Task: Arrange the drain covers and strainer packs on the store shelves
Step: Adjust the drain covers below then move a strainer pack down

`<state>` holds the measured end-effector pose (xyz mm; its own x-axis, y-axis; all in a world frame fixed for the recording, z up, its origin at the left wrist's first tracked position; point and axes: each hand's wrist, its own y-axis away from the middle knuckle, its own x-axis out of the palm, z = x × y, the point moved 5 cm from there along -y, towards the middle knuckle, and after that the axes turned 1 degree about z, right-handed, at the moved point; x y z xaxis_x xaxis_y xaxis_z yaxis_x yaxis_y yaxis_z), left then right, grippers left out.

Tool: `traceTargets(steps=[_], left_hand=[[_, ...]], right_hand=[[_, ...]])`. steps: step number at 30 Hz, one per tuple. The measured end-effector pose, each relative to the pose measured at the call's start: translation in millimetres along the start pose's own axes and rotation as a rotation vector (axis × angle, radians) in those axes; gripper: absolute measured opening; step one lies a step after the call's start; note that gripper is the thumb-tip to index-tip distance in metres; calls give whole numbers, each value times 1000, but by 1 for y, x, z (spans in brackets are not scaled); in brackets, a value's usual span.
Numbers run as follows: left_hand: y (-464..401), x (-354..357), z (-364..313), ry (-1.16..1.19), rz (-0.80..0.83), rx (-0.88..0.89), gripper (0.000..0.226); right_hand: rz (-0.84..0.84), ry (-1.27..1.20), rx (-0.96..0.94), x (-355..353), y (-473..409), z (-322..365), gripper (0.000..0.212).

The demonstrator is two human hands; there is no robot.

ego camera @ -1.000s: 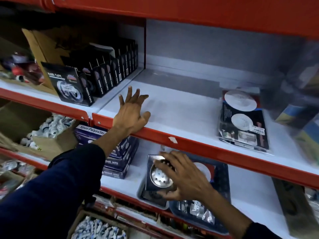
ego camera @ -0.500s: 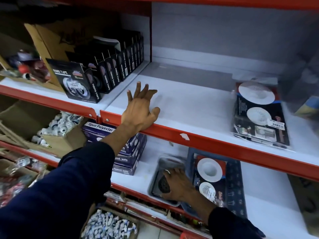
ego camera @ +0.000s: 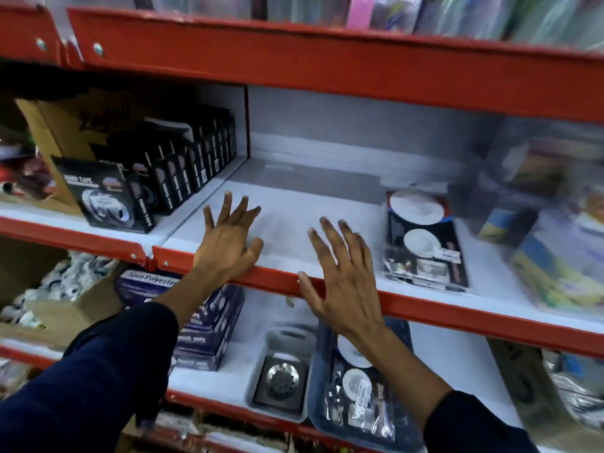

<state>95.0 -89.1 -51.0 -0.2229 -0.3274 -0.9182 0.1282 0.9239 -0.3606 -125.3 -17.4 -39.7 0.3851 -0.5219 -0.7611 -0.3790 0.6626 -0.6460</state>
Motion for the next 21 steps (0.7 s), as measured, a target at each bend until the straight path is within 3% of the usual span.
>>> traceTargets(steps=[5, 9, 12, 15, 18, 21], left_hand=[[3, -1, -10, -31, 0, 45, 78], [-3, 1, -59, 30, 9, 117, 80], [-13, 9, -112, 190, 67, 133, 83], [-26, 21, -164, 405, 186, 98, 69], [-33, 29, -205, 650, 298, -19, 56], [-42, 33, -227, 780, 334, -119, 49]], right_hand=[[132, 132, 219, -1, -19, -51, 80], [135, 176, 244, -10, -18, -80, 82], [106, 170, 315, -21, -10, -104, 81], [96, 97, 511, -37, 4, -140, 85], [226, -39, 798, -40, 23, -187, 82], [307, -245, 914, -44, 28, -208, 68]])
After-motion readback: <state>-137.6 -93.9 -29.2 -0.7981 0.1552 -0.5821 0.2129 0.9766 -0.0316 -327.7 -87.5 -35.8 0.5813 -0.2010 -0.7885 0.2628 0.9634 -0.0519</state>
